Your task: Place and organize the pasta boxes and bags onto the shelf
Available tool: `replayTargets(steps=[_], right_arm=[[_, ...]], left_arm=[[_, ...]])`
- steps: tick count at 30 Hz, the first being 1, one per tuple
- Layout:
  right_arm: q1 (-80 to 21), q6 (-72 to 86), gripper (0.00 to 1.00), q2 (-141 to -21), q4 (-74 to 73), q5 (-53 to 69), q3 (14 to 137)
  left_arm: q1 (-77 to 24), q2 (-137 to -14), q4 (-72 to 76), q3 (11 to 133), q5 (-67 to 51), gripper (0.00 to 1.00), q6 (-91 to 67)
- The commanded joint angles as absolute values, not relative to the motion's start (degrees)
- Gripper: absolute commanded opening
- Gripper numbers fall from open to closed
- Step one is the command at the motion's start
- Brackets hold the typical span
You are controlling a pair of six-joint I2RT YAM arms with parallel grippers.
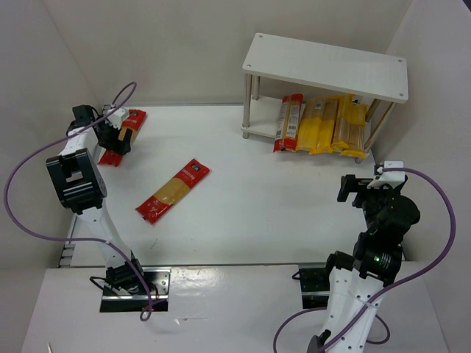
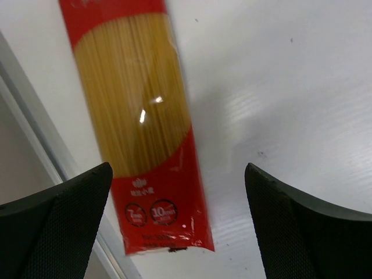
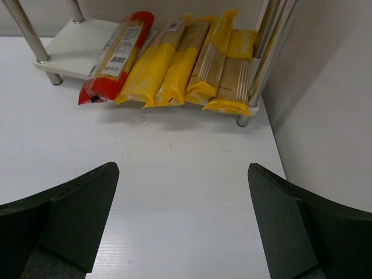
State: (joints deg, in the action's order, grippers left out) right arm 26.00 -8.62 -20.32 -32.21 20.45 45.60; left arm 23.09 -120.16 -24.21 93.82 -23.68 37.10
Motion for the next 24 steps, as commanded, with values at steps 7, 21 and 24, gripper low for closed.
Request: replayTargets(steps=[7, 21, 24], right_arm=[[27.16, -9.32, 1.0, -21.45, -30.94, 21.27, 46.66], [28.21, -9.84, 1.0, -21.97, -31.46, 21.8, 46.67], [28.73, -9.84, 1.0, -21.97, -31.46, 21.8, 46.67]], left_arm=[[23.12, -127.78, -26.89, 104.06, -23.82, 1.0, 37.09], [23.12, -132.71, -29.09, 107.23, -20.4, 1.0, 38.5], [23.12, -133.24, -29.09, 107.23, -19.25, 1.0, 38.5]])
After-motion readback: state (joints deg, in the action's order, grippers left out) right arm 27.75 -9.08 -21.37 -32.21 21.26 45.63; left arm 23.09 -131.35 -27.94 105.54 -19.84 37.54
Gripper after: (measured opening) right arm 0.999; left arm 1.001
